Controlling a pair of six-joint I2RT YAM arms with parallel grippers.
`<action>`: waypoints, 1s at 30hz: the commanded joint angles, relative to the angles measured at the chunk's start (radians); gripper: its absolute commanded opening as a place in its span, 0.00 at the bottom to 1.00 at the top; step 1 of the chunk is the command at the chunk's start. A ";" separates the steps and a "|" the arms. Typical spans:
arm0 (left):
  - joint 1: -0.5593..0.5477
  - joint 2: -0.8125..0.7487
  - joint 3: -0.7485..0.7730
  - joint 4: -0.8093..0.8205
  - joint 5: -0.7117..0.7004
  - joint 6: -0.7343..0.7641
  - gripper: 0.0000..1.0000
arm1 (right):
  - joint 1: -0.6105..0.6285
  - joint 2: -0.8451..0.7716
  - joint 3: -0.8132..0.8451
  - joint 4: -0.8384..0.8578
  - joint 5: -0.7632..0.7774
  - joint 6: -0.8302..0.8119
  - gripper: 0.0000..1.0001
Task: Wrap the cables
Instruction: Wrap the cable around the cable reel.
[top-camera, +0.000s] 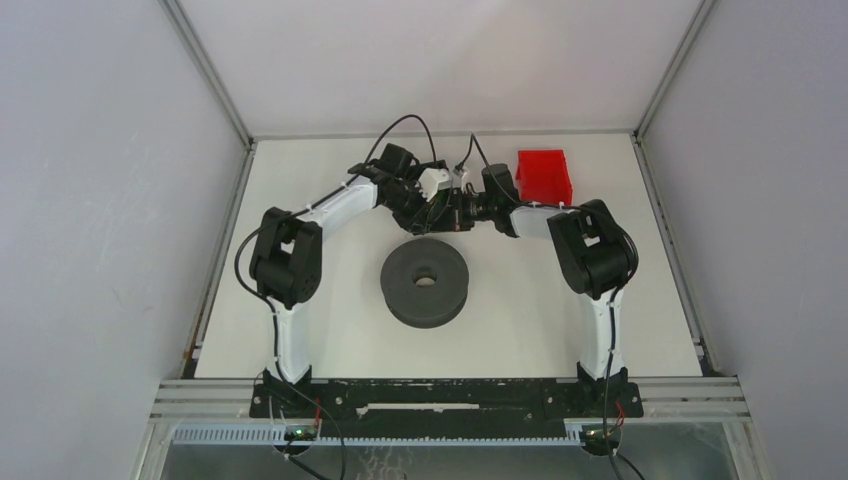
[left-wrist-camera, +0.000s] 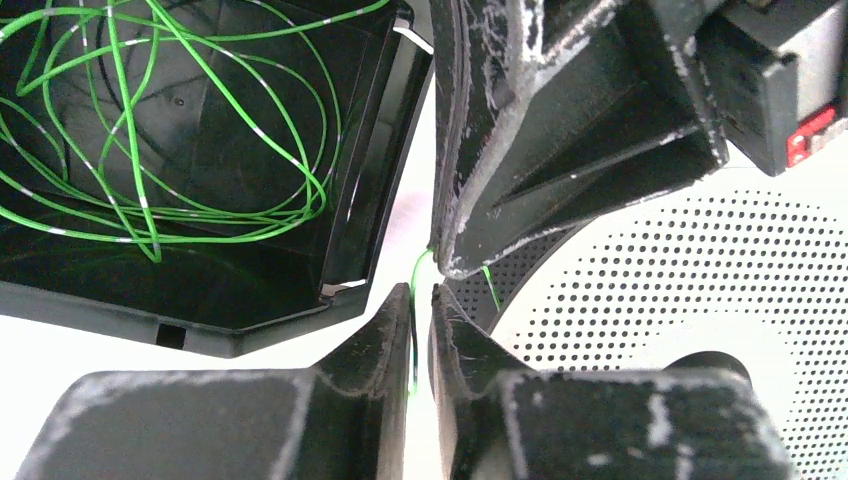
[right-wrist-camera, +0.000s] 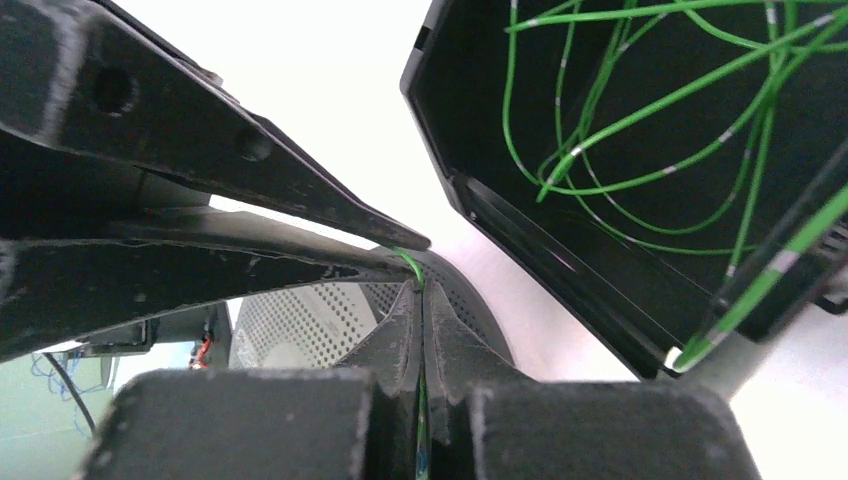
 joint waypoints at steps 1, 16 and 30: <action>0.016 -0.049 0.029 0.009 0.031 0.001 0.19 | -0.011 -0.055 0.008 -0.034 0.060 -0.061 0.00; 0.040 -0.153 -0.011 0.013 0.073 0.002 0.46 | -0.053 -0.141 -0.091 -0.171 0.126 -0.151 0.00; 0.044 -0.328 -0.317 0.257 0.062 -0.062 0.49 | -0.073 -0.183 -0.174 -0.262 0.090 -0.178 0.00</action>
